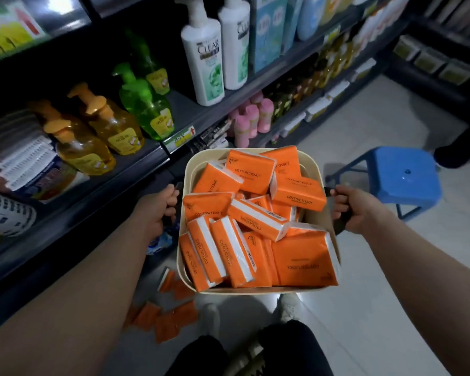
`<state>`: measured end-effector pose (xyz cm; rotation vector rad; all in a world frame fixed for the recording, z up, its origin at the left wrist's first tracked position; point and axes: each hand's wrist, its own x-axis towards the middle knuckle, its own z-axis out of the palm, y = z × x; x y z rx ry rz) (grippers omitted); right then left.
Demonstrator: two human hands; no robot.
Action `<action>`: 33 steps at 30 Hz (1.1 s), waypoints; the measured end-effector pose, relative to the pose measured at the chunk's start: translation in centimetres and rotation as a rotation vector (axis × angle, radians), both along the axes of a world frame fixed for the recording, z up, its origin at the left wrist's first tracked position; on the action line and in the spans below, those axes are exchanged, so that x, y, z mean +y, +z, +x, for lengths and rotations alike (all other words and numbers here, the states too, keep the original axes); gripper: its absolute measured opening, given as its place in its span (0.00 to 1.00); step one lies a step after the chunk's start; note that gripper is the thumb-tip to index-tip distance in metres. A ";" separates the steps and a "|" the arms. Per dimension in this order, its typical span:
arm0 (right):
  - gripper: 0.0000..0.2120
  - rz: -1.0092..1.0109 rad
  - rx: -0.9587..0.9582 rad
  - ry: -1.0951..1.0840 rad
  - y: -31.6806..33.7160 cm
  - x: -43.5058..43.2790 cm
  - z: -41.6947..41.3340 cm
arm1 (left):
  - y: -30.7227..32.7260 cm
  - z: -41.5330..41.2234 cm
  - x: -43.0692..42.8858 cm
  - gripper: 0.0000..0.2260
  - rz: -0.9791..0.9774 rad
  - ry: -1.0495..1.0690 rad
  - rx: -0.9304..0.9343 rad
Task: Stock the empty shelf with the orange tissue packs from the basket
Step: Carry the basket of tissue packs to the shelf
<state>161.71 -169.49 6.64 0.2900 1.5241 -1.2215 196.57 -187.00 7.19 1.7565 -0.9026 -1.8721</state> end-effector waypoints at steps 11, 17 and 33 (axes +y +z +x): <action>0.13 0.117 0.013 -0.024 -11.4 3.9 1.0 | -12.1 -0.6 2.7 0.12 0.058 -0.014 -0.074; 0.13 0.122 0.000 -0.020 -21.9 4.2 0.6 | -23.7 -0.9 3.8 0.13 0.040 0.022 -0.060; 0.14 0.049 0.048 0.007 -46.0 0.1 1.0 | -47.4 -0.6 0.1 0.12 0.007 0.051 -0.095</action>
